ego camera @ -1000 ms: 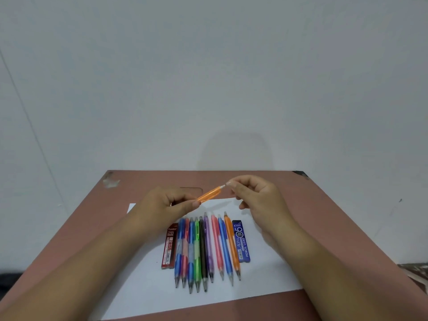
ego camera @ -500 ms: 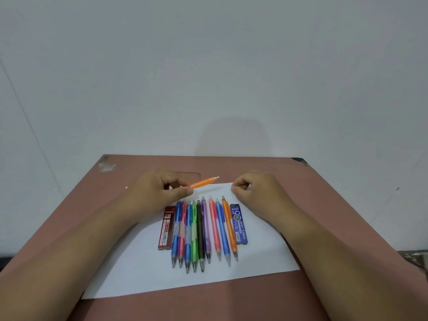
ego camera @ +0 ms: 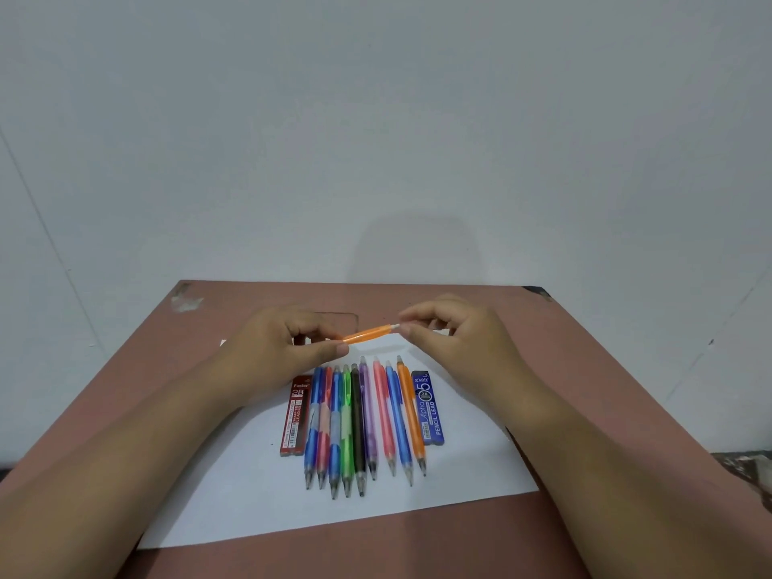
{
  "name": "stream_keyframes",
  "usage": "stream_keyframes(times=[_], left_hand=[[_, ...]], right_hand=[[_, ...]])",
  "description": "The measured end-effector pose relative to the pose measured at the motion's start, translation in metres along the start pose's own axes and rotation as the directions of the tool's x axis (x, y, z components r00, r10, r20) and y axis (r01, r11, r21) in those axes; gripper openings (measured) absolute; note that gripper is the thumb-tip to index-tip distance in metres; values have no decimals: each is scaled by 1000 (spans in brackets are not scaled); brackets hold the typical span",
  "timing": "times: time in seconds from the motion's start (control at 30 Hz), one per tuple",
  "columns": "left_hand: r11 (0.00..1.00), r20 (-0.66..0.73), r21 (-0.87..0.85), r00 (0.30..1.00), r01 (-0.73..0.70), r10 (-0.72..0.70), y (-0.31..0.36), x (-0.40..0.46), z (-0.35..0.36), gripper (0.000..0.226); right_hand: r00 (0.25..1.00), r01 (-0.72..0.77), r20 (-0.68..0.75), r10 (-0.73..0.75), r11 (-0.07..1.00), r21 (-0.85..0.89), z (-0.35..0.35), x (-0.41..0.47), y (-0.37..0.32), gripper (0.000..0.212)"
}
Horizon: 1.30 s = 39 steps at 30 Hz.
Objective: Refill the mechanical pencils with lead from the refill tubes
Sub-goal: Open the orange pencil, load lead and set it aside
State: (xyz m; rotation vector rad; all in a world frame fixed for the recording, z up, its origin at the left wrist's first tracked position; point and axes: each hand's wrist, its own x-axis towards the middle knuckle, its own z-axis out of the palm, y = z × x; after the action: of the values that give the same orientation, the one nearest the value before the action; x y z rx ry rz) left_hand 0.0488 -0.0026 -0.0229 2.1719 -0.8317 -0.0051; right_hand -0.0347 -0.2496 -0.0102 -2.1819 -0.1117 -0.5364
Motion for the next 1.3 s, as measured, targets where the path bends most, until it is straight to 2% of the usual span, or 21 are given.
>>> stream_keyframes(times=[0.13, 0.27, 0.37, 0.47, 0.6, 0.73, 0.8, 1.0, 1.1, 1.17, 1.3], left_hand=[[1000, -4, -5, 1000, -21, 21, 0, 0, 0, 34], [1000, -11, -13, 1000, -13, 13, -1, 1, -1, 31], [1000, -26, 11, 1000, -3, 4, -2, 1, -1, 32], [1000, -17, 27, 1000, 8, -7, -1, 0, -1, 33], [999, -15, 39, 1000, 3, -2, -1, 1, -1, 29], [999, -21, 36, 1000, 15, -14, -2, 1, -1, 29], [999, -20, 31, 1000, 9, -8, -2, 1, -1, 30], [999, -38, 43, 999, -17, 19, 5, 1, 1, 29], [999, -46, 37, 998, -34, 36, 8, 1, 3, 24], [999, -54, 39, 998, -39, 41, 10, 1, 3, 20], [998, -103, 54, 994, 41, -35, 9, 3, 6, 28]], right_hand=[[999, 3, 43, -3, 1000, 6, 3, 0, -1, 10], [997, -70, 16, 69, 994, 87, 0, 3, 1, 13], [991, -133, -9, 132, 991, -31, -7, 7, 9, 14], [984, -163, 43, 174, 970, -182, -10, 6, 18, 11], [965, -194, 131, 229, 953, -234, -8, 3, 22, 9], [959, -214, 127, 252, 942, -259, -7, 2, 20, 10], [969, -197, 99, 226, 950, -241, -8, 1, 16, 17], [999, -9, 48, 14, 995, -102, -2, -3, 0, 27], [997, 40, 72, -34, 996, -81, 5, -2, -2, 17], [998, 42, 52, -39, 998, -53, 8, 2, 0, 10], [995, -80, -57, 83, 995, 60, 4, 9, 6, 12]])
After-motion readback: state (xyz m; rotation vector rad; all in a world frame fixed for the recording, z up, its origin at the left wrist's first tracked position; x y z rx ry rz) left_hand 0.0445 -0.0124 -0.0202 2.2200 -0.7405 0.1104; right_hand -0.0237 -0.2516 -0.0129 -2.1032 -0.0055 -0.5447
